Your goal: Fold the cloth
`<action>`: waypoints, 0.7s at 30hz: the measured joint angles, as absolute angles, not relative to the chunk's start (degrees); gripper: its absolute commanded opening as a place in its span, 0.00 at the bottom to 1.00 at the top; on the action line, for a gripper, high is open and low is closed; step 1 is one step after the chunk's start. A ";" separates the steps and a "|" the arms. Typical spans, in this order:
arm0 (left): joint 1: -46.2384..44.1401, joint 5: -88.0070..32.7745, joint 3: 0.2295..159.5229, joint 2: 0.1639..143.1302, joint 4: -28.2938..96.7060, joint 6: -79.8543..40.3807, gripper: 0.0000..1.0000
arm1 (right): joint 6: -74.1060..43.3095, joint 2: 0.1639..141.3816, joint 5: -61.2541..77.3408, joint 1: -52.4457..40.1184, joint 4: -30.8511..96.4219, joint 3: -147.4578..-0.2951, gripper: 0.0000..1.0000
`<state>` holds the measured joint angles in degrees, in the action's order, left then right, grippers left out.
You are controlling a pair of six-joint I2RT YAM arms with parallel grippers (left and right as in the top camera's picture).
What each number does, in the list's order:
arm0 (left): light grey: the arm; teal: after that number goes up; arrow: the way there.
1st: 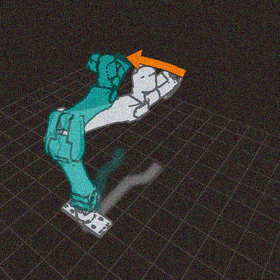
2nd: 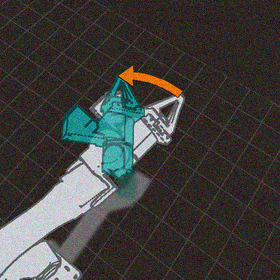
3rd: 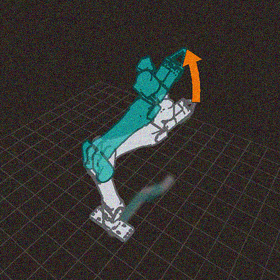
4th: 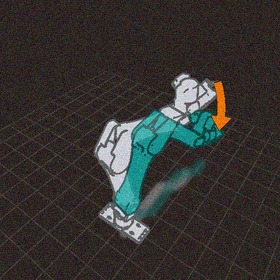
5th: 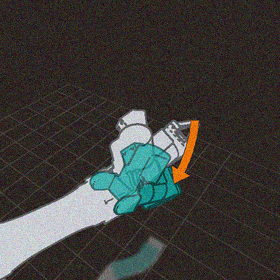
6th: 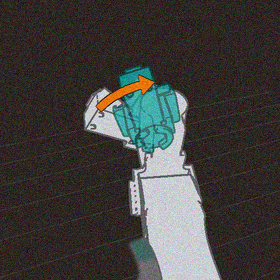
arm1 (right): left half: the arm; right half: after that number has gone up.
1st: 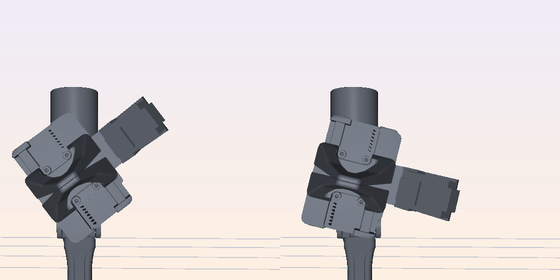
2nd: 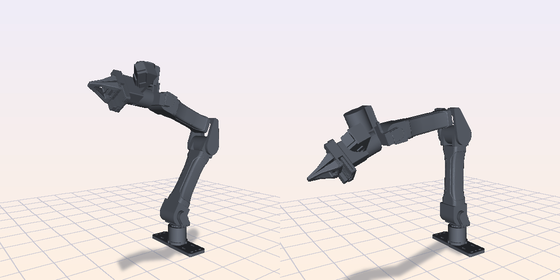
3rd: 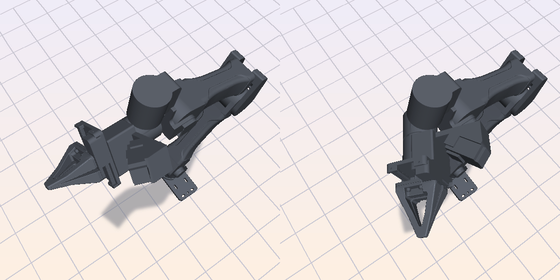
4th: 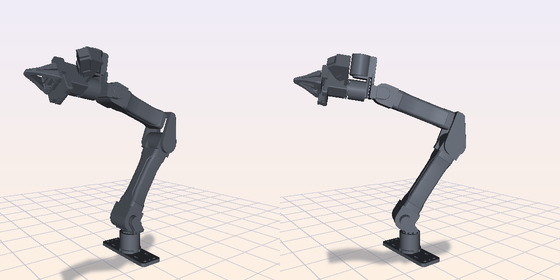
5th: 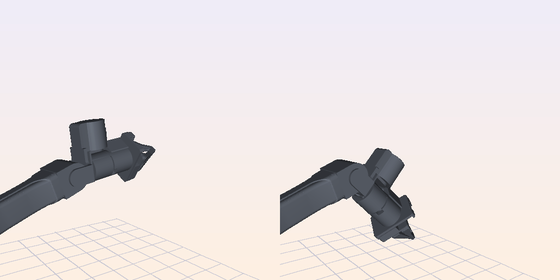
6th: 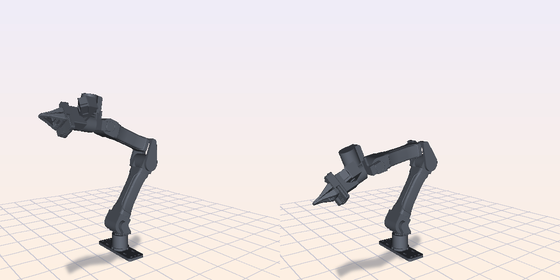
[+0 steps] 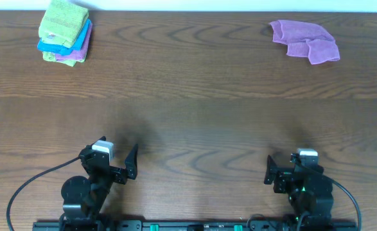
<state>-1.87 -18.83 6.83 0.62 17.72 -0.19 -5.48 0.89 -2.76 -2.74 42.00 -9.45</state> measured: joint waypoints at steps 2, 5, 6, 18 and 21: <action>-1.87 -18.83 6.83 0.62 17.72 -0.19 0.95 | -5.48 0.89 -2.76 -2.74 42.00 -9.45 0.99; -1.87 -18.83 6.83 0.62 17.72 -0.19 0.95 | -5.48 0.89 -2.79 -2.74 41.93 -9.45 0.99; -1.87 -18.83 6.83 0.62 17.69 -0.19 0.95 | -5.48 0.89 -2.79 -2.74 41.45 -9.45 0.99; -1.87 -18.83 6.83 0.62 17.69 -0.19 0.96 | -13.76 0.78 -2.79 -2.74 20.53 -9.15 0.99; -1.87 -18.83 6.83 0.62 17.69 -0.19 0.95 | -14.55 0.78 -2.76 -2.74 17.50 -9.15 0.99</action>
